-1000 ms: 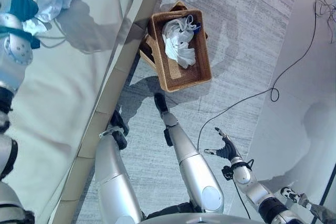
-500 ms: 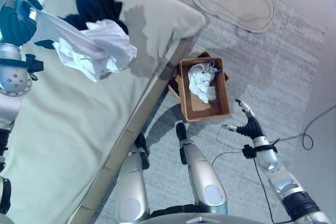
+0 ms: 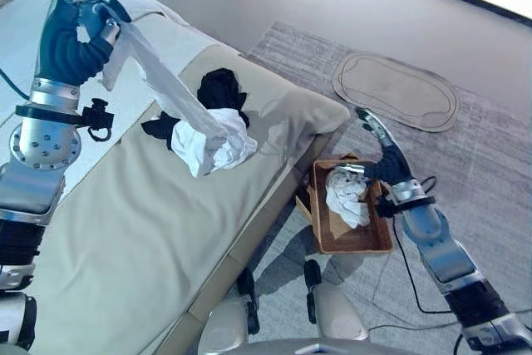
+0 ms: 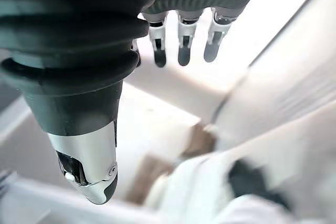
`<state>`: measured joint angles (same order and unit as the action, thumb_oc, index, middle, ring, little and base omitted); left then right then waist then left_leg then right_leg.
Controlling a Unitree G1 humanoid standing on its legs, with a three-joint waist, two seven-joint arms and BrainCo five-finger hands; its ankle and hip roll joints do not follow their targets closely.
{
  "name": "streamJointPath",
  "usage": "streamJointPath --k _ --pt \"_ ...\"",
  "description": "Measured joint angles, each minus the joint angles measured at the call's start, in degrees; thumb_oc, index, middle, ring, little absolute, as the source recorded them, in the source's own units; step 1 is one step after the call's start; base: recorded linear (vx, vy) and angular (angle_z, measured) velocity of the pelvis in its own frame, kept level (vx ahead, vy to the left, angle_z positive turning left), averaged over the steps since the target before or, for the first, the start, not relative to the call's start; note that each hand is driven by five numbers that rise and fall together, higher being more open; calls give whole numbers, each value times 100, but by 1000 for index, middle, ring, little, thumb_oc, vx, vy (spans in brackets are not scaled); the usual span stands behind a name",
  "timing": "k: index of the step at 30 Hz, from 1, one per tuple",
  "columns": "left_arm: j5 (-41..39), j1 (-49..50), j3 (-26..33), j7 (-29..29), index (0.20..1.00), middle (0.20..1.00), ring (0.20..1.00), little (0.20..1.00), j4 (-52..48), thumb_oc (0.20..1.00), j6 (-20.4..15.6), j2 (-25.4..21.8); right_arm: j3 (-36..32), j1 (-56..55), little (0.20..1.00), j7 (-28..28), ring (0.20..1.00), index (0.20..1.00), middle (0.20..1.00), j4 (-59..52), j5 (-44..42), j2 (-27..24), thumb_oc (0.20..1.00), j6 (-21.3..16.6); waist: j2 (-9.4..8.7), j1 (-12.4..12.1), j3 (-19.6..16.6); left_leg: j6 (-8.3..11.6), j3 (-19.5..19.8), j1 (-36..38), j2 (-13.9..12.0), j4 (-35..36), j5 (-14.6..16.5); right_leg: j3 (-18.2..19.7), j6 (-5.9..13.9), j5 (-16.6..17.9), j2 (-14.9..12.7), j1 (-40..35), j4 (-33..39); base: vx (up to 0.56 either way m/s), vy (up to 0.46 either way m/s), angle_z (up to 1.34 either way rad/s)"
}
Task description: Pick up clothes into the bucket
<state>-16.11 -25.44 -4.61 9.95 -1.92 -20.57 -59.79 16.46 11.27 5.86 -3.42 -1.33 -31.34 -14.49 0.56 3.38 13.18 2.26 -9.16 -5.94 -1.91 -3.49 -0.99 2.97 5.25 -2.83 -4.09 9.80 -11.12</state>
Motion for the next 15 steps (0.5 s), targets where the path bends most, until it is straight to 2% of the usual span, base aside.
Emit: streamJointPath --k 2,4,7,8,9,12,15 --pt "-347 -114 -296 -224 200 200 200 200 -197 200 7 12 339 261 1000 -225 1000 1000 1000 4 -277 14 1000 48 3 -29 -5 6 73 250 2 128 -41 -94 0 9 1 -318 178 108 -13 21" --pt "-659 -262 -797 -575 200 200 200 200 -631 200 -4 17 647 481 1000 -474 1000 1000 1000 -3 -504 162 1000 116 7 -24 -238 1 169 448 6 246 -47 -199 -1 9 -8 -606 371 78 -10 23" --pt "-976 -559 -1194 -814 200 200 200 200 -852 200 -15 17 818 598 1000 -591 1000 1000 1000 1 -617 214 1000 143 22 -124 -400 -1 216 558 16 311 -51 -279 0 30 -15 -800 548 79 -6 12" --pt "-1091 -652 -1304 -850 200 200 200 200 -868 200 -6 25 869 611 1000 -602 1000 1000 1000 7 -628 213 1000 177 21 -121 -425 0 246 580 12 328 -52 -316 1 45 -18 -861 605 63 -8 22" --pt "-1355 -932 -1660 -936 200 200 200 200 -922 200 3 36 1050 662 1000 -654 1000 1000 1000 30 -698 239 1000 259 6 -114 -507 14 307 667 17 415 -77 -380 9 76 -15 -999 743 38 -2 18" --pt "-1659 -1129 -1956 -1101 200 200 200 200 -1143 200 7 58 1326 746 1000 -767 1000 1000 1000 35 -753 454 1000 322 21 -115 -659 21 312 766 13 492 -86 -397 13 98 -15 -1141 885 55 6 7" --pt "-2158 -1485 -2420 -1205 200 200 200 200 -1267 200 17 364 1697 927 1000 -876 1000 1000 1000 129 -840 606 1000 404 28 -111 -745 40 371 879 25 600 -120 -504 16 141 -15 -1329 1057 22 7 13"
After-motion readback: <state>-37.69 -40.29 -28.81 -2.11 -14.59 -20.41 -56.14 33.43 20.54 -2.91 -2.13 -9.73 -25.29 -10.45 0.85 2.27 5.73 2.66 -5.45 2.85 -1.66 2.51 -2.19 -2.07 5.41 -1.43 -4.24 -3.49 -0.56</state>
